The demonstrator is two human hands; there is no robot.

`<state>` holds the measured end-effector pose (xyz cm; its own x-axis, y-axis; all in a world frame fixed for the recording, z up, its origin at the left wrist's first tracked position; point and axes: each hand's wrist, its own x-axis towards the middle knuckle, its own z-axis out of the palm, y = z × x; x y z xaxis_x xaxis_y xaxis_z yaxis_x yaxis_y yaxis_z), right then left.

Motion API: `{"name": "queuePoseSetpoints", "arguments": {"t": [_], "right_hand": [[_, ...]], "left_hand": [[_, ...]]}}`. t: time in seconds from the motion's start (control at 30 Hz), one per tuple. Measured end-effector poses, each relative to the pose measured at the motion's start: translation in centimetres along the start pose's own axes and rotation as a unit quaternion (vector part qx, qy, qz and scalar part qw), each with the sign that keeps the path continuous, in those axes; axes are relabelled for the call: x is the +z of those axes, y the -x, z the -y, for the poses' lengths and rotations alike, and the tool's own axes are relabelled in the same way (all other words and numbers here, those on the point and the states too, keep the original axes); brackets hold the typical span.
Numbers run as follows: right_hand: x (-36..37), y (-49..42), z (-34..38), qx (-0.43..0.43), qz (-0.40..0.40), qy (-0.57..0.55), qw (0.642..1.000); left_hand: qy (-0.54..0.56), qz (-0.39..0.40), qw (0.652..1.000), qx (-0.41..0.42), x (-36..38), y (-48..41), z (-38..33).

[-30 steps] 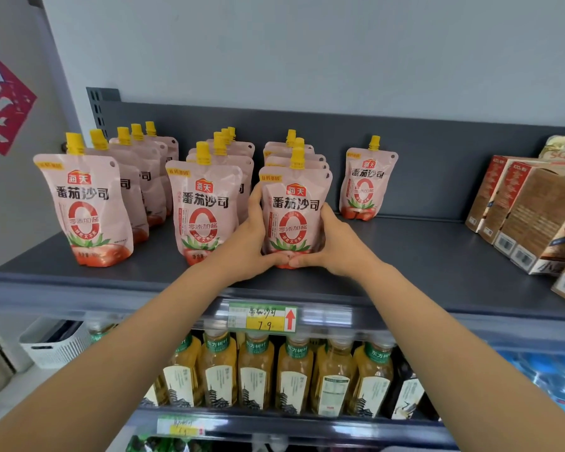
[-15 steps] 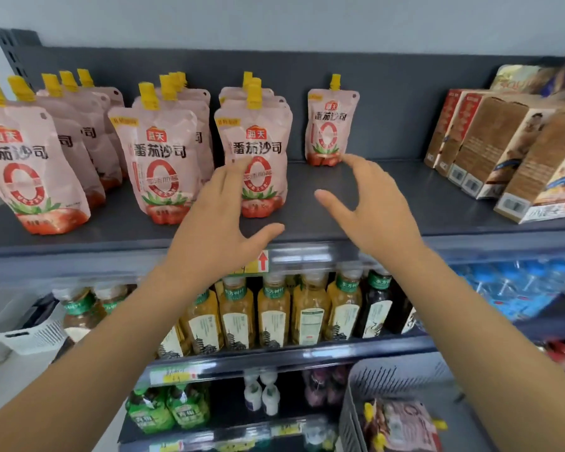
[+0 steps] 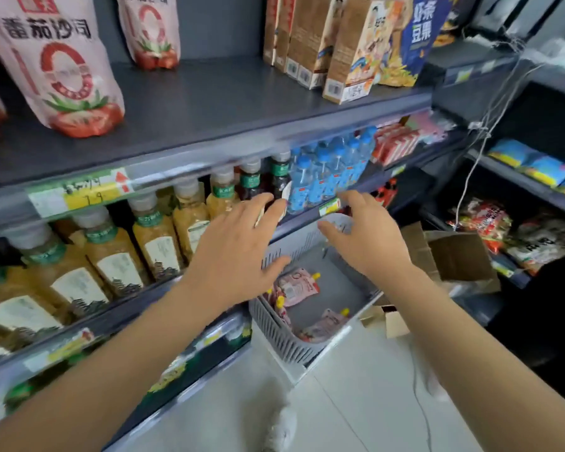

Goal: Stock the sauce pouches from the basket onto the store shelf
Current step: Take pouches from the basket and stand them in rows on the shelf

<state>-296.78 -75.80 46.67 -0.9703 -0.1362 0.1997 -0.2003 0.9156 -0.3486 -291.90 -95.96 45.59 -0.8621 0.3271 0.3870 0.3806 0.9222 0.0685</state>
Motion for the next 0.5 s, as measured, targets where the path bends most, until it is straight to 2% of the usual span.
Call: {"name": "queuePoseSetpoints", "arguments": {"t": [0.1,0.27,0.5], "right_hand": [[0.5,1.6,-3.5,0.062,0.027,-0.008,0.998],[3.2,1.1,-7.9,0.102,0.075,-0.023,0.992],[10.2,-4.7,-14.5,0.118,0.212,-0.072,0.967]], "left_hand": [[0.019,0.056,0.998,0.017,3.7,-0.2,-2.0],[0.014,0.156,0.988,0.001,9.9,-1.0,-3.5],[0.010,0.261,0.961,-0.089,17.9,-4.1,-4.4]]}}
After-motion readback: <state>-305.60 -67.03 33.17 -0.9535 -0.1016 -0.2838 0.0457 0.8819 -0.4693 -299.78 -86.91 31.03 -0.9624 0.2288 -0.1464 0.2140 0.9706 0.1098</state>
